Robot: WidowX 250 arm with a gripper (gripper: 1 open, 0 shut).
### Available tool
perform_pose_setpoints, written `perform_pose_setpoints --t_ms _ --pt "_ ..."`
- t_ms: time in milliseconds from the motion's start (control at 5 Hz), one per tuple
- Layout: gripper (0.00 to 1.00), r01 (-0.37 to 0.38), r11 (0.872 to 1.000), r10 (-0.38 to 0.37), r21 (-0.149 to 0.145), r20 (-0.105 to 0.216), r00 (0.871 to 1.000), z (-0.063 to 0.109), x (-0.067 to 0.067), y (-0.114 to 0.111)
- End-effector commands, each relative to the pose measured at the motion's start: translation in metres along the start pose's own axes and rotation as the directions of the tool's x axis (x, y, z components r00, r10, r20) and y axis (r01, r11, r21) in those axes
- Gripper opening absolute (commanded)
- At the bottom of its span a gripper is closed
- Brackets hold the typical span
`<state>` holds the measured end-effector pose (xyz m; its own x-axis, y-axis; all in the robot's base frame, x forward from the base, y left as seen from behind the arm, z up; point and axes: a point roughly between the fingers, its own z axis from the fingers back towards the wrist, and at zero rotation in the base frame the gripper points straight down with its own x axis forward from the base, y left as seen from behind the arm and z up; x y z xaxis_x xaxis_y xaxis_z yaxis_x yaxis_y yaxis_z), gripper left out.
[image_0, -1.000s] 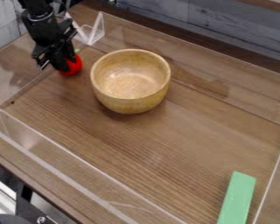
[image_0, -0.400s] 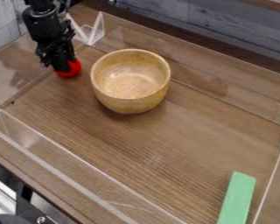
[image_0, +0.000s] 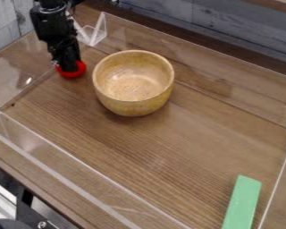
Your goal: Move the red object to the left side of the table
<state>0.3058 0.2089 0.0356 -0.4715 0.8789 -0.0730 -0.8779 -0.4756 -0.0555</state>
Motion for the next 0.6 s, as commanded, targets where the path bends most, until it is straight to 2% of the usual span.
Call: perform_pose_setpoints --t_ms 0,200,400 --pt "0.0 -0.019 0.999 0.019 -0.034 0.004 1.0 0.005 0.001 -0.007" --pt "1.0 0.024 0.999 -0.024 -0.031 0.005 1.0 0.014 -0.002 0.002" --pt "1.0 0.067 0.997 -0.067 -0.028 0.007 0.998 0.022 -0.005 0.011"
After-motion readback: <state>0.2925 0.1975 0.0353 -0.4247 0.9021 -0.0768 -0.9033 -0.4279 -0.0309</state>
